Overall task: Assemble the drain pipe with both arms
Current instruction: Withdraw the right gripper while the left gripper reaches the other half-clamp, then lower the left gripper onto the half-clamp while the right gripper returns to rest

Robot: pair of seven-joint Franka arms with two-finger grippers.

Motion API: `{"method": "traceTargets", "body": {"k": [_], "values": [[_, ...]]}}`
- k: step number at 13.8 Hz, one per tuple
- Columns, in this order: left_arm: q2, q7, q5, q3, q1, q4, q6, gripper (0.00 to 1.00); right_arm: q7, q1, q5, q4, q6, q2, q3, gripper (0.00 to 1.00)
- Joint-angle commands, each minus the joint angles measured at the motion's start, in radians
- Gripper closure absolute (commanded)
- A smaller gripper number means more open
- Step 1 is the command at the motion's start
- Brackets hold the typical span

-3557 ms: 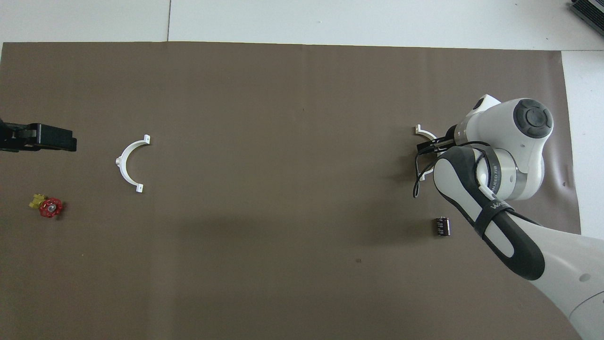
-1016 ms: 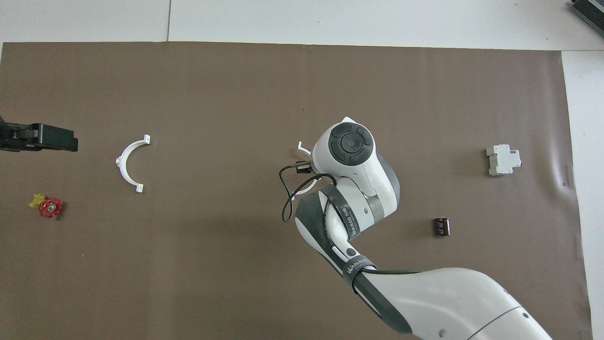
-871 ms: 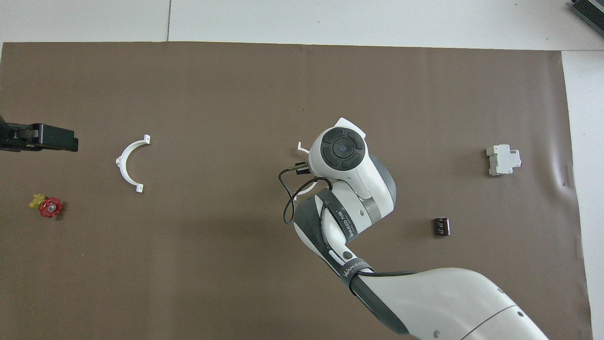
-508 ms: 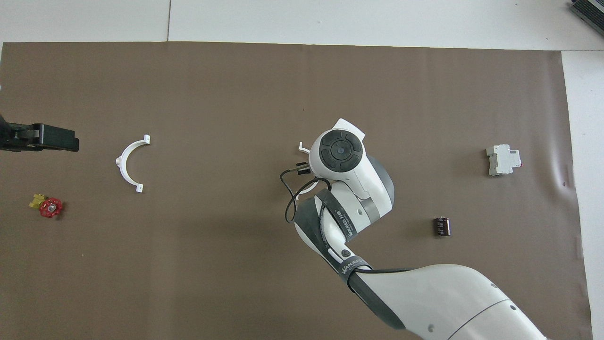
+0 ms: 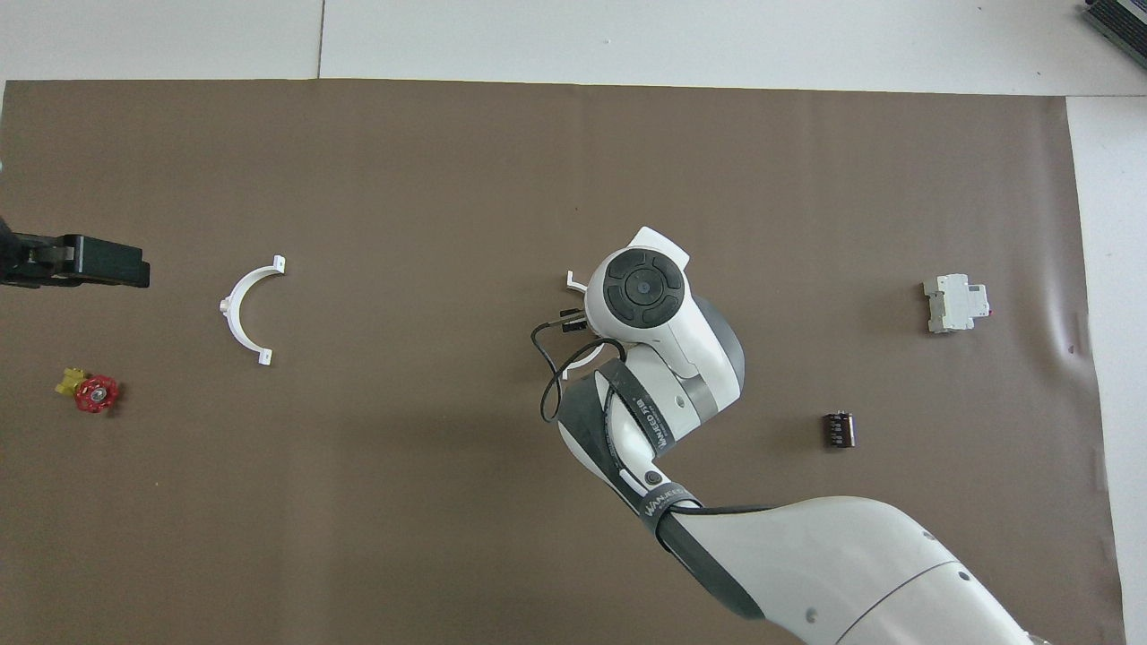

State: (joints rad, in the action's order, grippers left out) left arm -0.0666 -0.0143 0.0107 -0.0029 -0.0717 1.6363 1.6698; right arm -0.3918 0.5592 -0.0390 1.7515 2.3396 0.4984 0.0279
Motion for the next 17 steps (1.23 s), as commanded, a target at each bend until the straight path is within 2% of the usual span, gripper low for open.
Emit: {"method": "traceTargets", "body": {"k": [1,4,7,9,13,17], "values": [[-0.013,-0.006,-0.005,0.009,-0.016,0.005,-0.009,0.0,-0.015,-0.002,-0.002,0.0,-0.005,-0.044,-0.003,0.0],[-0.01,-0.003,-0.005,0.011,-0.017,0.028,0.027,0.0,-0.024,-0.021,0.04,0.0,-0.055,-0.112,-0.002,0.0],[-0.019,-0.001,-0.005,0.014,-0.016,0.173,0.206,0.0,-0.019,-0.102,0.042,0.003,-0.112,-0.199,0.001,0.0],[-0.007,-0.001,-0.005,0.017,-0.011,0.221,0.286,0.0,-0.019,-0.154,0.042,0.002,-0.137,-0.244,0.001,0.0],[0.063,0.005,-0.005,0.018,0.003,0.229,0.309,0.0,-0.002,-0.258,0.041,0.002,-0.181,-0.323,0.004,0.0],[0.16,0.004,-0.005,0.018,0.007,0.23,0.373,0.0,0.097,-0.367,0.027,0.002,-0.285,-0.406,0.007,0.0]]}}
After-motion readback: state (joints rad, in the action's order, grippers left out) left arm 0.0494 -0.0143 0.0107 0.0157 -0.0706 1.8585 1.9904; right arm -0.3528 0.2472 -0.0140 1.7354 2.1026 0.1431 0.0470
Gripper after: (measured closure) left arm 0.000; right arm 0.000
